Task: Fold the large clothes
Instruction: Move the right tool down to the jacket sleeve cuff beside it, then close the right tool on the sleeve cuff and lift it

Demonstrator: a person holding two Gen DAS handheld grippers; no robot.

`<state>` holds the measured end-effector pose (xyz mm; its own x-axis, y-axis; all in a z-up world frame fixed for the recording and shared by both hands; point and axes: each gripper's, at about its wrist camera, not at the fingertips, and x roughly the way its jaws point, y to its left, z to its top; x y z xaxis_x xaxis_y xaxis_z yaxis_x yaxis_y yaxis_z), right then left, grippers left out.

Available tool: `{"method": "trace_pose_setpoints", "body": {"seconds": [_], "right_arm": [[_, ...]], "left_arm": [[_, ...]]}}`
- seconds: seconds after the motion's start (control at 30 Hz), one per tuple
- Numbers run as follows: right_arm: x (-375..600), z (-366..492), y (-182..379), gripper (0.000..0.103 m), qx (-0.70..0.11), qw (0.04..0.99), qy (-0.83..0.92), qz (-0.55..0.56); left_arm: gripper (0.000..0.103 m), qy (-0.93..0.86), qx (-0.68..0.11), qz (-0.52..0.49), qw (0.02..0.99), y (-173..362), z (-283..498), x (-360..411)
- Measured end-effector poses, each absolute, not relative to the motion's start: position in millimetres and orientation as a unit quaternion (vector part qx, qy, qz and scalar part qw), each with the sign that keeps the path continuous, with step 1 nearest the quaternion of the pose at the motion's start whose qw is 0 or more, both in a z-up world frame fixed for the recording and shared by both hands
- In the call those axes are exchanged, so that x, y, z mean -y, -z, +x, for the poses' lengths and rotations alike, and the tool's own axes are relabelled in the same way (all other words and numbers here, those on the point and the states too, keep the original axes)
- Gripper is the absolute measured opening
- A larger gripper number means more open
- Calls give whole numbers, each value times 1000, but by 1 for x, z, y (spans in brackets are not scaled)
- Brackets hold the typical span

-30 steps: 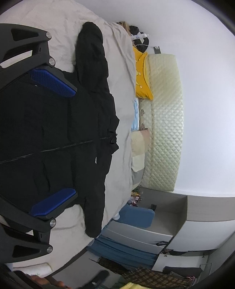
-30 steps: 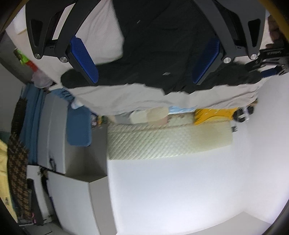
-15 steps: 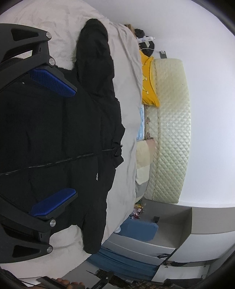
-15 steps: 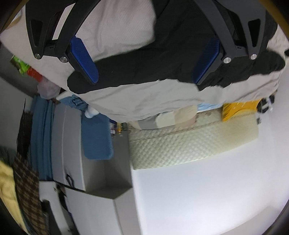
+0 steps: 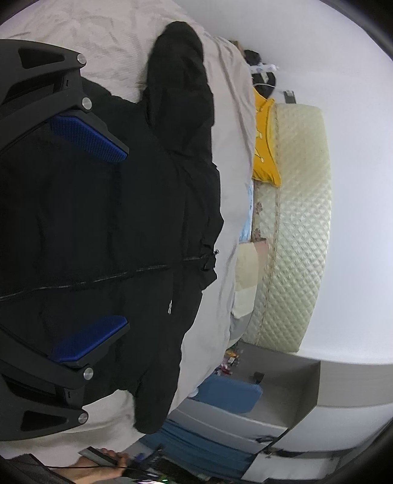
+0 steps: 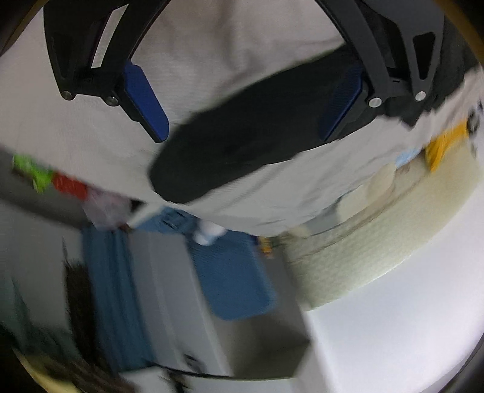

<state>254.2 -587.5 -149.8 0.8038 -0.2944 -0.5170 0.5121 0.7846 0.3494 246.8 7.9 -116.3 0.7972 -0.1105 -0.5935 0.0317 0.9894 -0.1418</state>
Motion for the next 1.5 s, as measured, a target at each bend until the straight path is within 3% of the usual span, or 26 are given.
{"method": "trace_pose_setpoints", "body": {"seconds": [0.3, 0.63, 0.73, 0.8, 0.87, 0.93, 1.0, 1.07, 1.5], "right_arm": [[668, 277, 237, 90, -205, 856, 201, 430], [686, 330, 264, 84, -176, 874, 177, 417], [690, 333, 266, 76, -153, 878, 176, 417], [695, 340, 271, 60, -158, 877, 170, 421], [702, 338, 273, 52, -152, 872, 169, 434], [705, 340, 270, 41, -151, 869, 178, 437], [709, 336, 260, 23, -145, 871, 188, 431], [710, 334, 247, 16, -152, 876, 203, 410], [682, 291, 121, 8, -113, 913, 201, 337]], "left_arm": [[103, 26, -333, -62, 941, 141, 266, -11], [103, 2, -350, -57, 935, 169, 293, -5], [103, -11, -353, -52, 934, 176, 301, -5], [103, -18, -358, -46, 933, 179, 306, -6], [103, -23, -359, -38, 932, 180, 309, -8], [103, -29, -356, -27, 934, 180, 310, -8], [103, -28, -363, -26, 931, 180, 309, -10], [103, -35, -361, -29, 932, 175, 303, -15], [103, -25, -328, -31, 944, 142, 271, -30]]}}
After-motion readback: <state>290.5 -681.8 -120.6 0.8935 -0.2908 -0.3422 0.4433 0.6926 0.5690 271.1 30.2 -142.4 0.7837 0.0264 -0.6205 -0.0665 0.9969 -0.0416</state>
